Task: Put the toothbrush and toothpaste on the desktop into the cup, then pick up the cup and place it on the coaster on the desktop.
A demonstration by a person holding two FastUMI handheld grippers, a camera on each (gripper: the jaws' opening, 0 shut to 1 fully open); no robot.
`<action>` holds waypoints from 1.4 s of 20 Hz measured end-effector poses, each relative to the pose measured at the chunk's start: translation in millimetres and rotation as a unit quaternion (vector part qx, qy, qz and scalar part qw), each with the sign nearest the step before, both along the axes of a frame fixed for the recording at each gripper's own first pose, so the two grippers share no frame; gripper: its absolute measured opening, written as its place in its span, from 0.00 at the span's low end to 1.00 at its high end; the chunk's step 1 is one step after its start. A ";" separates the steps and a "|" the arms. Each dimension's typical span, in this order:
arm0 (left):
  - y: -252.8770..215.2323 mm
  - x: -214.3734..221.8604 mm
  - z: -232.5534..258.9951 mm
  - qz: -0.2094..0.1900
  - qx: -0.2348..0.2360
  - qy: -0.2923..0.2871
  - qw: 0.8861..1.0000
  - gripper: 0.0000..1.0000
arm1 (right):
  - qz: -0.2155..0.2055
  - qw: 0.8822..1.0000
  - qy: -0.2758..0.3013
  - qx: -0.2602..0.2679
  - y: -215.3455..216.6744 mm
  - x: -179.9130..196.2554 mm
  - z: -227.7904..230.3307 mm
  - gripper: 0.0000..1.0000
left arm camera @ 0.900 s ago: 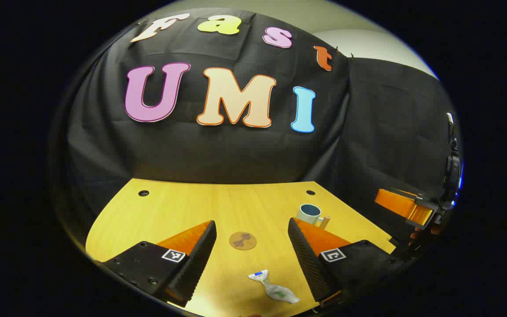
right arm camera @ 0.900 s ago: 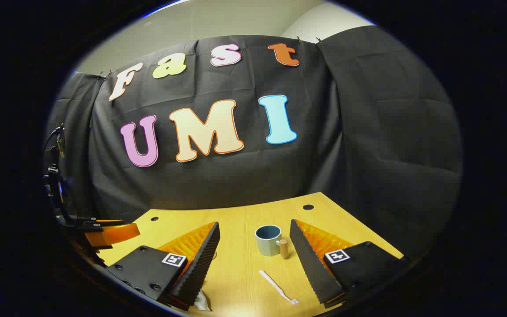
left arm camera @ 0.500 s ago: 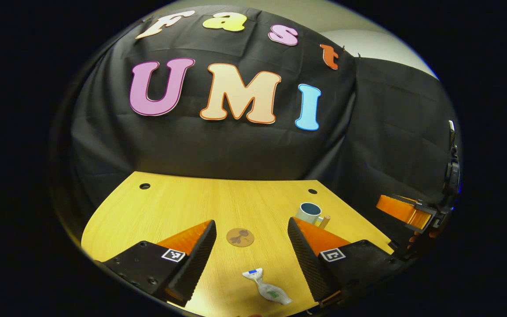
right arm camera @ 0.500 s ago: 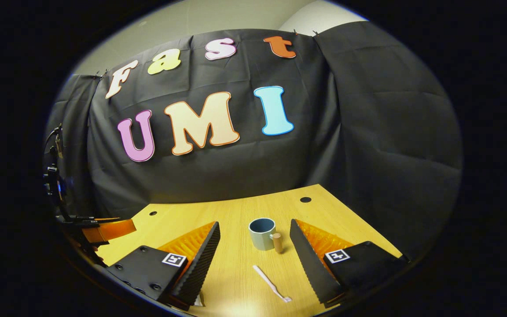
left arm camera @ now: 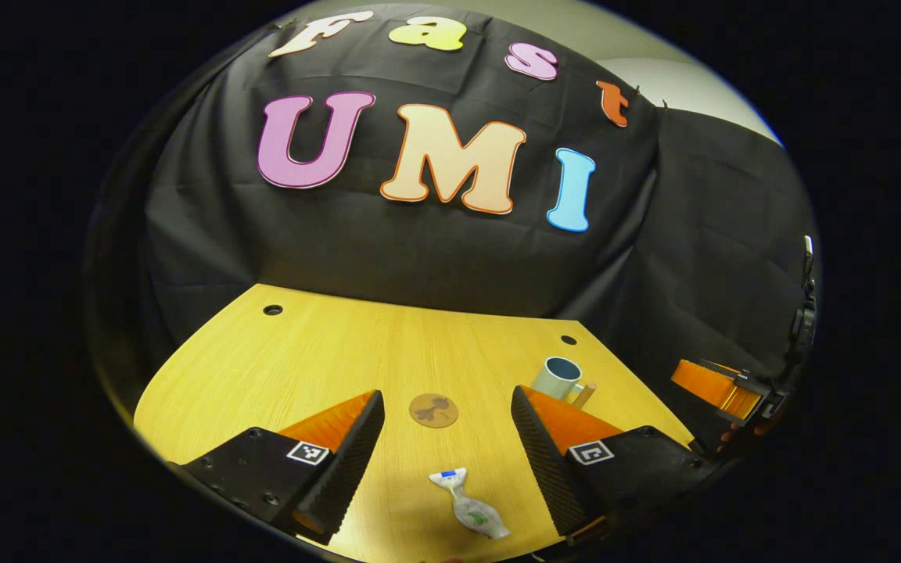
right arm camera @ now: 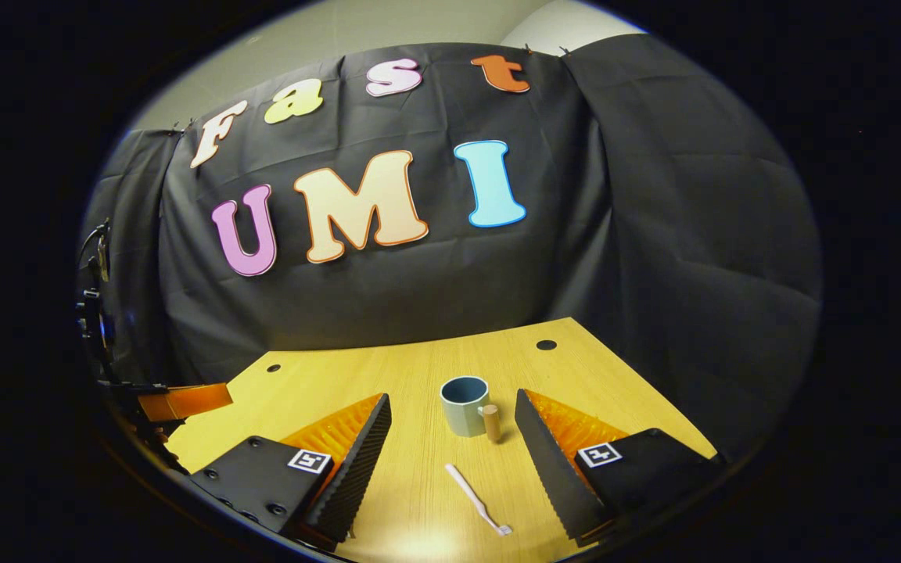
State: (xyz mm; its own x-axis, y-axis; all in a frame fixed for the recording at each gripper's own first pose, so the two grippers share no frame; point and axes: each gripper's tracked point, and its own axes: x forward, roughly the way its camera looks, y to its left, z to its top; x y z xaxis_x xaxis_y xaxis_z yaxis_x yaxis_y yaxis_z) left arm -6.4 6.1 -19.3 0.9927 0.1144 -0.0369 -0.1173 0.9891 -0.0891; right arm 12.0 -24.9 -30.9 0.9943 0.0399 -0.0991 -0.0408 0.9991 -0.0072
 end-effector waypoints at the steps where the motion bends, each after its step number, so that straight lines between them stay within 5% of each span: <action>1: 2.1 -0.8 -1.2 0.004 -0.001 0.001 1.000 0.95 | 0.003 1.000 0.003 -0.003 0.4 1.4 -2.9 0.98; 15: 25.9 -17.9 -39.3 0.056 -0.024 0.052 0.997 0.95 | 0.054 0.986 0.156 -0.030 12.6 39.1 -70.5 0.98; 28: 63.2 -35.5 -75.3 0.141 -0.061 0.098 0.983 0.95 | 0.103 0.914 0.356 -0.161 6.7 81.9 -194.8 0.99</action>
State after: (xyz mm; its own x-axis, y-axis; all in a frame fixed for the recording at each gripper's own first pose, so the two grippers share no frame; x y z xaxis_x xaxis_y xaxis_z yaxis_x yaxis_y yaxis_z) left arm -41.9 69.3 -94.6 0.8941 0.3673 -0.2560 -0.4128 0.8977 -0.1538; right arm 94.0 -18.2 -225.7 0.6470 0.0738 -0.7589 -0.3378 0.9201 -0.1985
